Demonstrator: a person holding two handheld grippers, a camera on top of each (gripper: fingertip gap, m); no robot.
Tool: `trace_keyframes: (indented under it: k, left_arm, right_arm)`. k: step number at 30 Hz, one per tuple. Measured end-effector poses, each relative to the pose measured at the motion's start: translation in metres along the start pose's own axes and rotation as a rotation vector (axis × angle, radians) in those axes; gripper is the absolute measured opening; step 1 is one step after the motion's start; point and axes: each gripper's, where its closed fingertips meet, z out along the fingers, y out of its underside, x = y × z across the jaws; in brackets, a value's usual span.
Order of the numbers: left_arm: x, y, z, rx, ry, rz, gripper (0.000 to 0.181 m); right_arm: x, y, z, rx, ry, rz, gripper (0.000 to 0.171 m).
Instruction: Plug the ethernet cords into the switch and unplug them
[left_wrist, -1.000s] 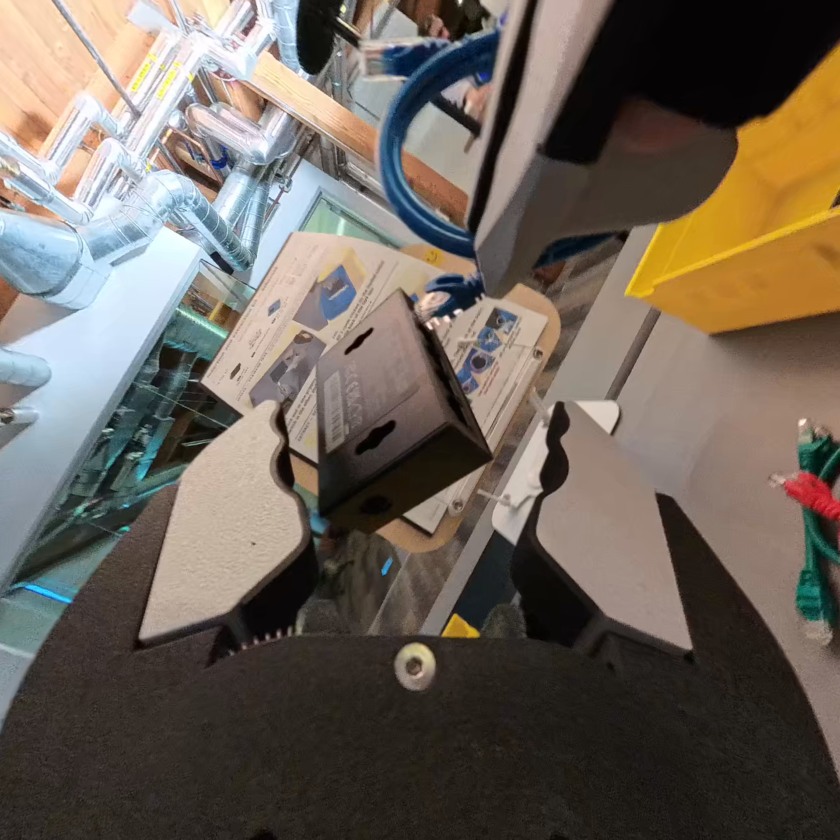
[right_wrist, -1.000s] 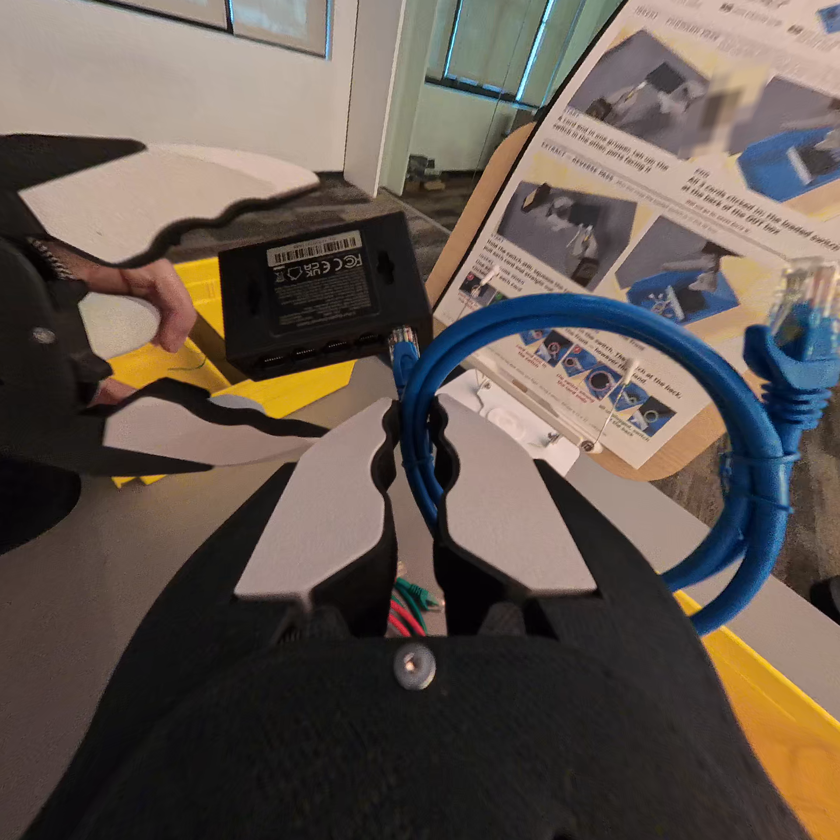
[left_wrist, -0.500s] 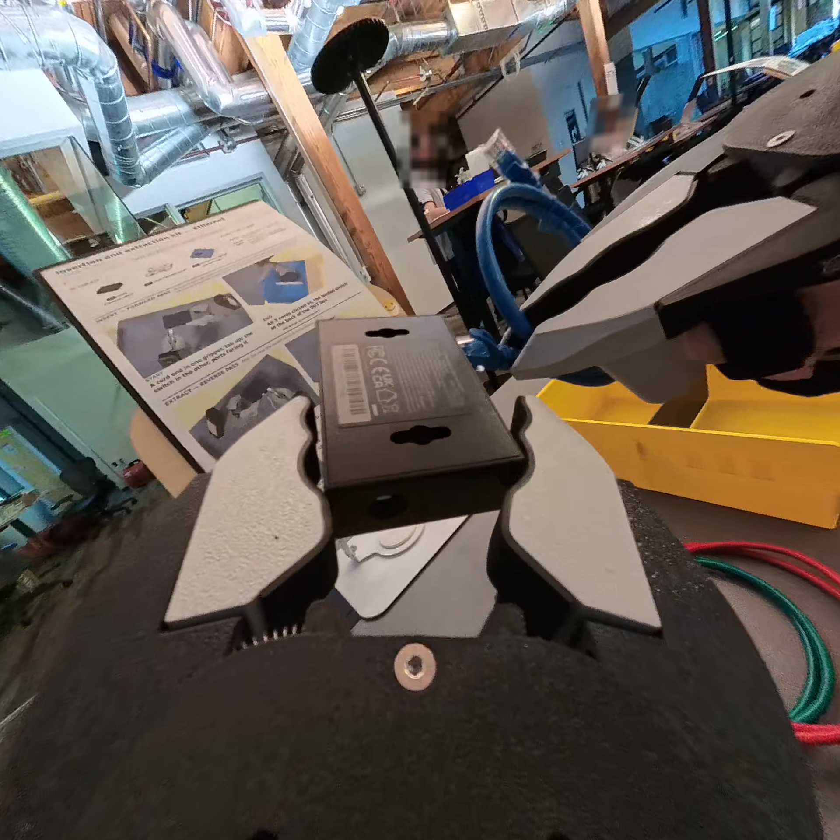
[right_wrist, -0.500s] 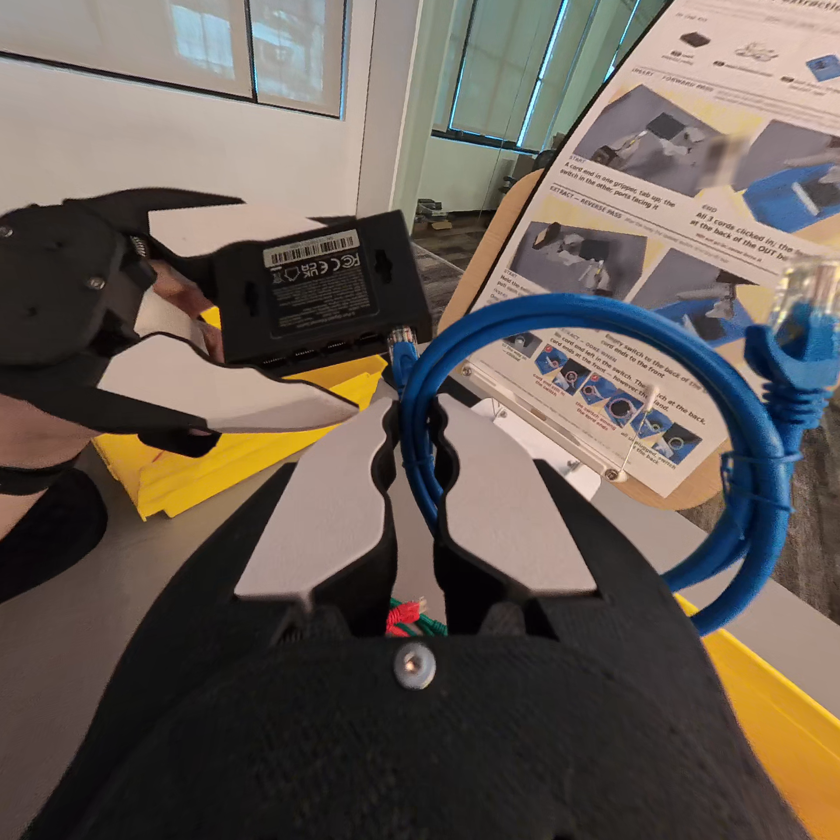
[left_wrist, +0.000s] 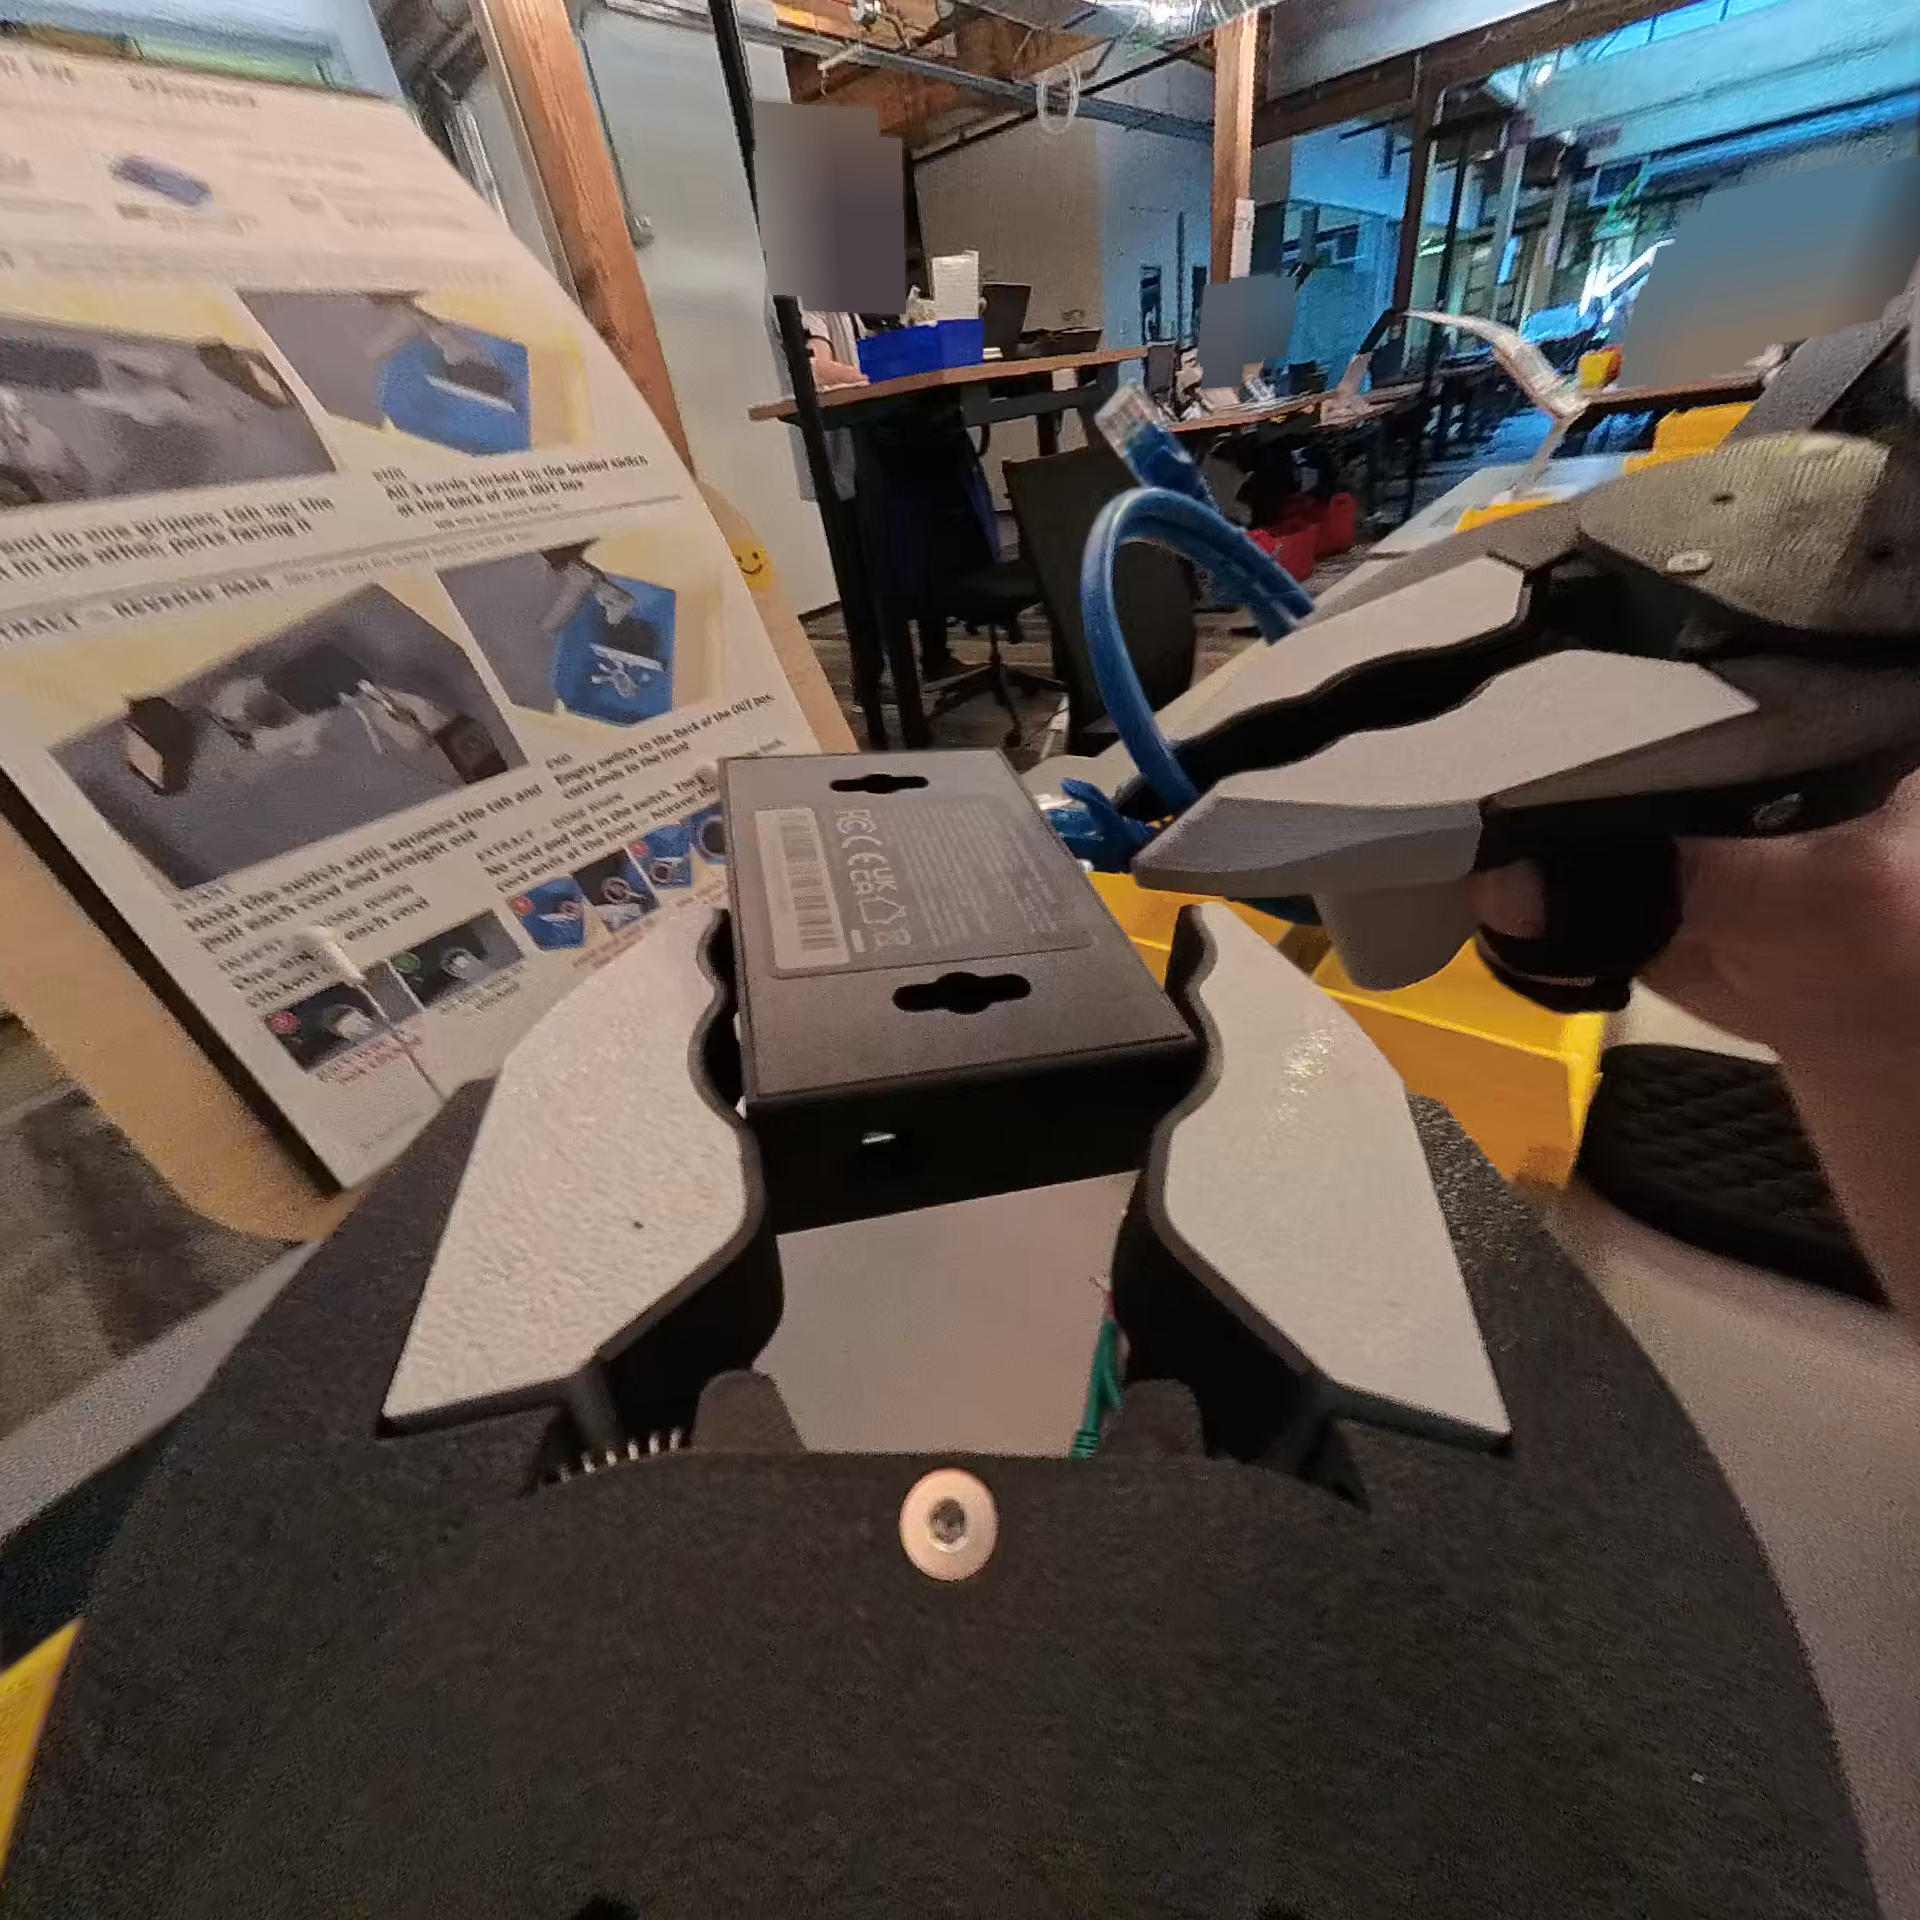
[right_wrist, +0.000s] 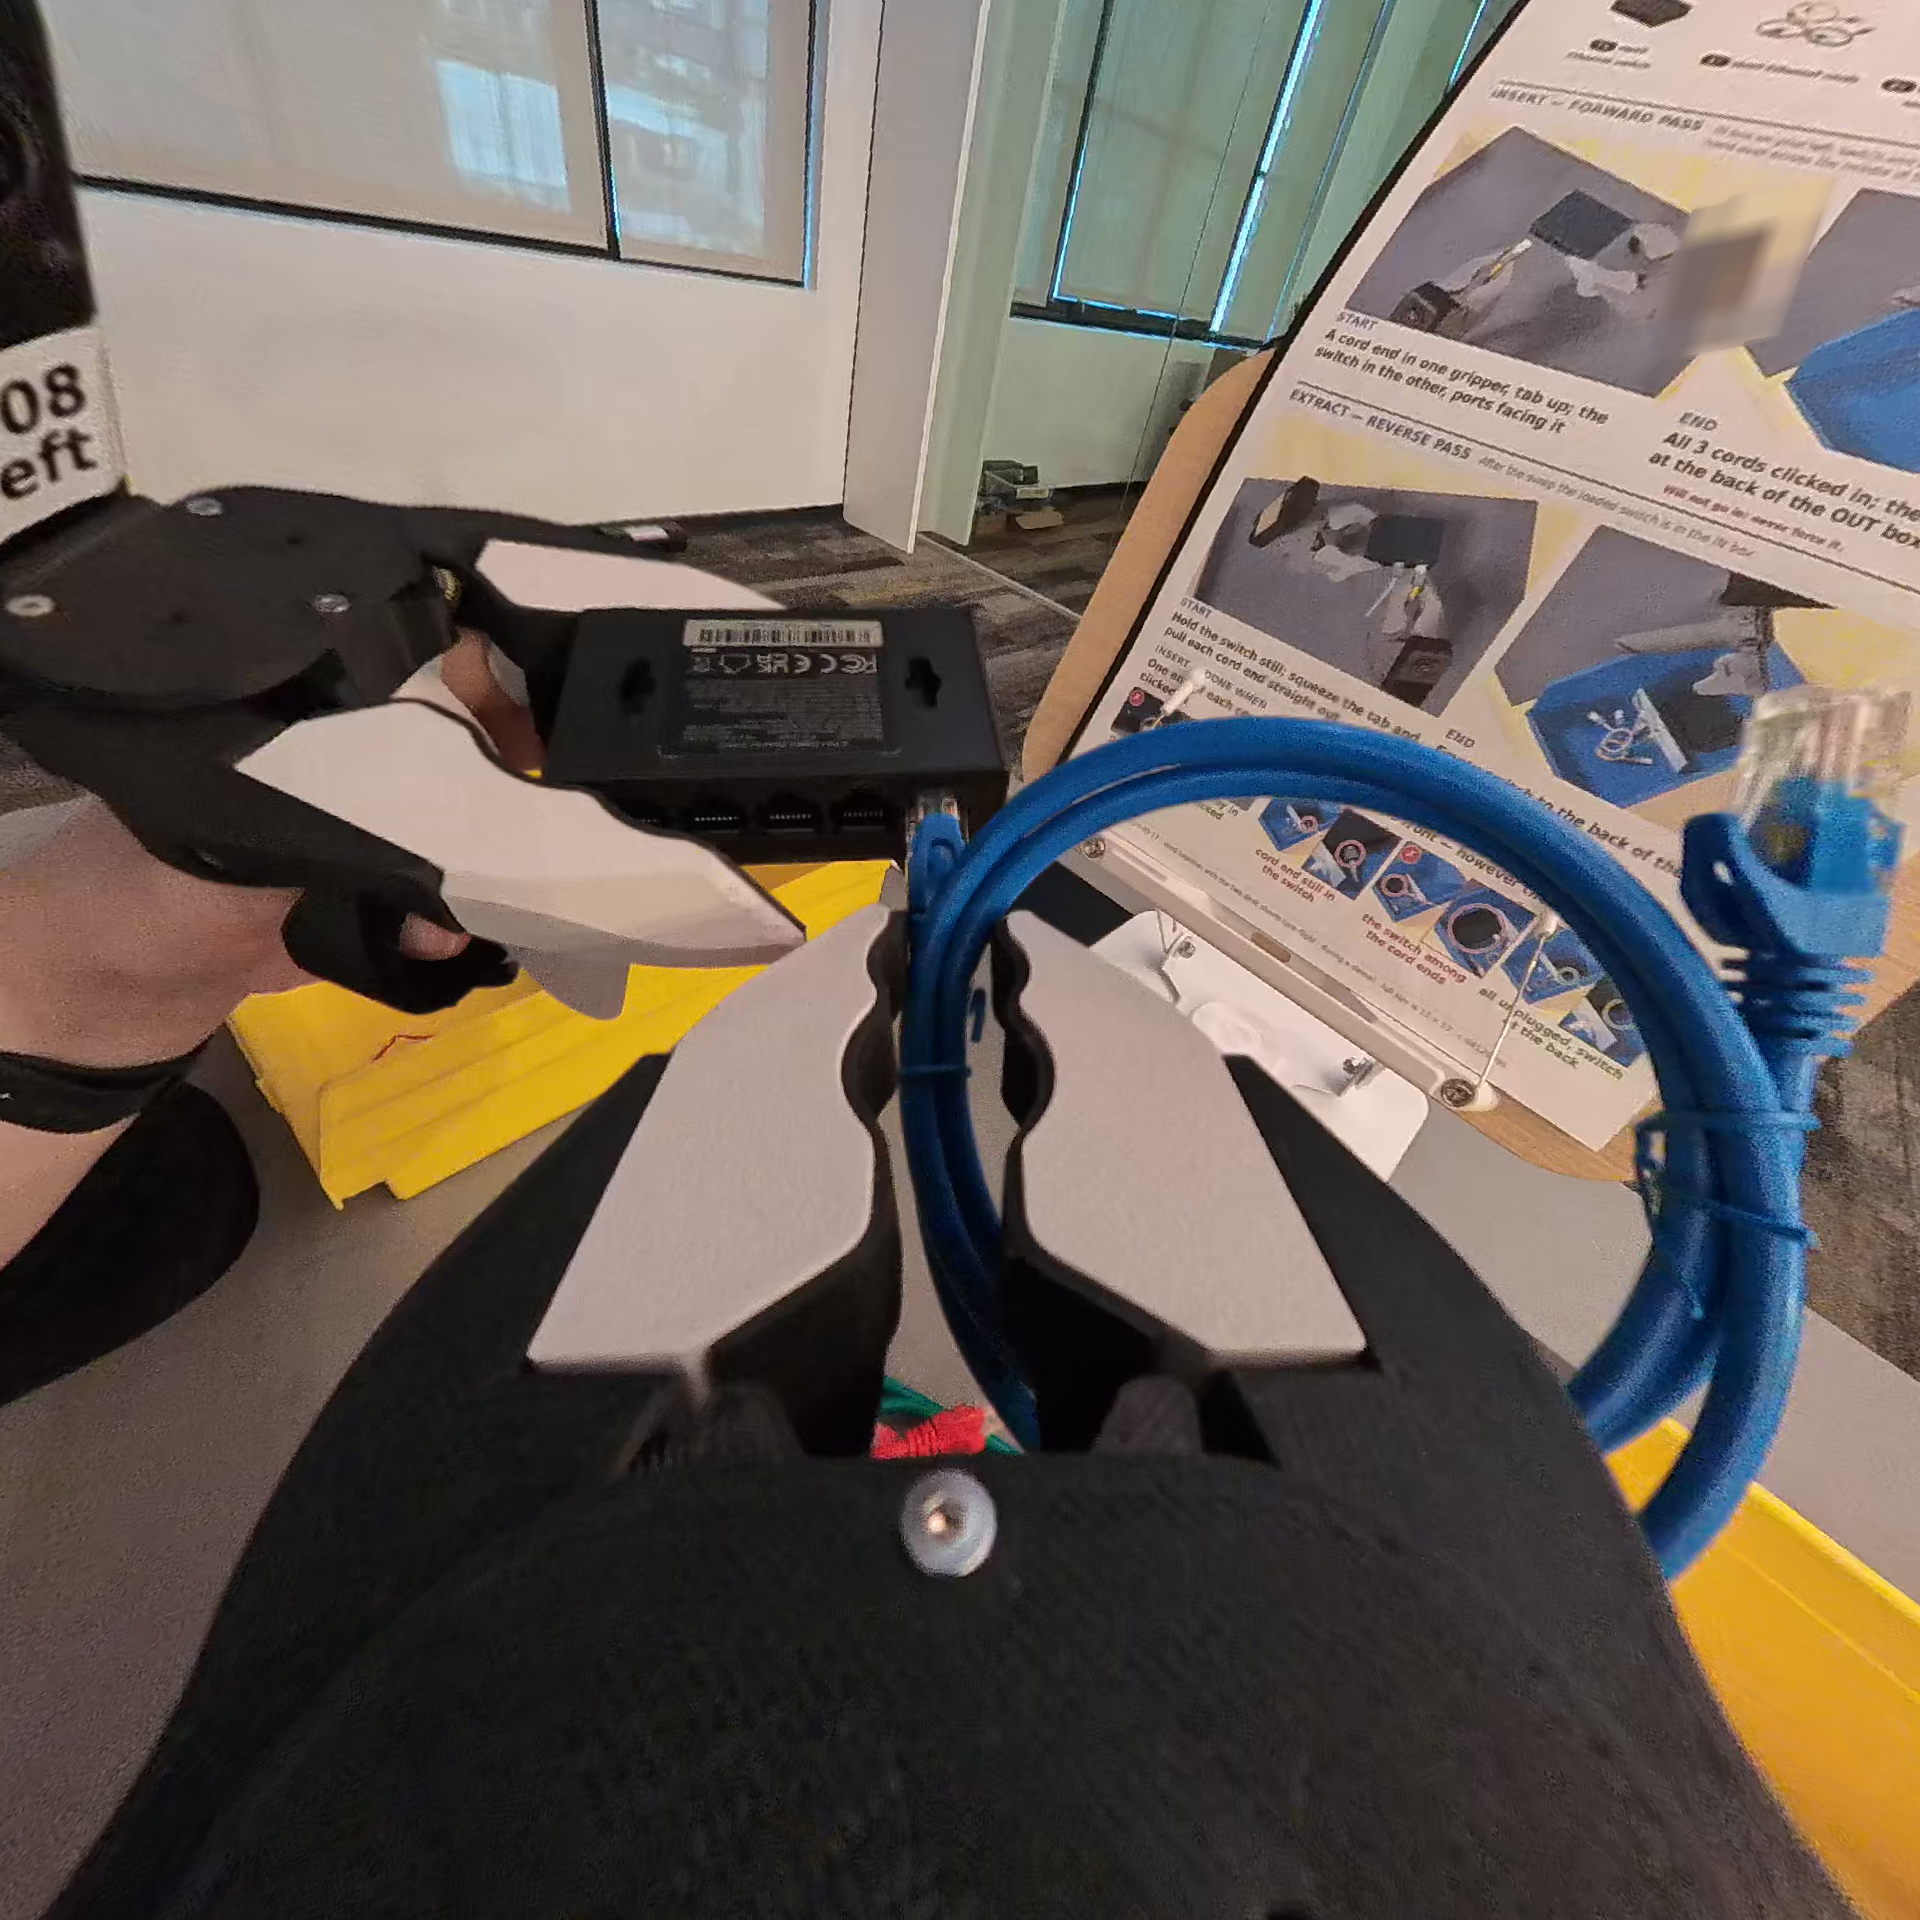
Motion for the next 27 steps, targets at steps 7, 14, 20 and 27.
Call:
trace_keyframes:
  k: [7,14,20,27]
  left_arm:
    - [-0.003,0.008,0.005,-0.022,0.018,-0.069,0.079]
    - [-0.005,0.019,0.006,-0.083,0.012,-0.020,0.079]
    - [-0.002,0.027,0.004,-0.137,0.026,0.091,0.079]
    - [-0.006,0.030,0.004,-0.140,0.040,0.035,0.080]
  right_arm:
    - [0.004,0.007,0.006,-0.010,-0.009,0.013,0.016]
    - [0.003,0.018,0.013,-0.047,-0.062,0.044,0.015]
    - [-0.004,0.028,0.017,-0.120,-0.080,0.004,0.014]
    - [-0.003,0.022,0.021,-0.047,-0.050,0.012,0.013]
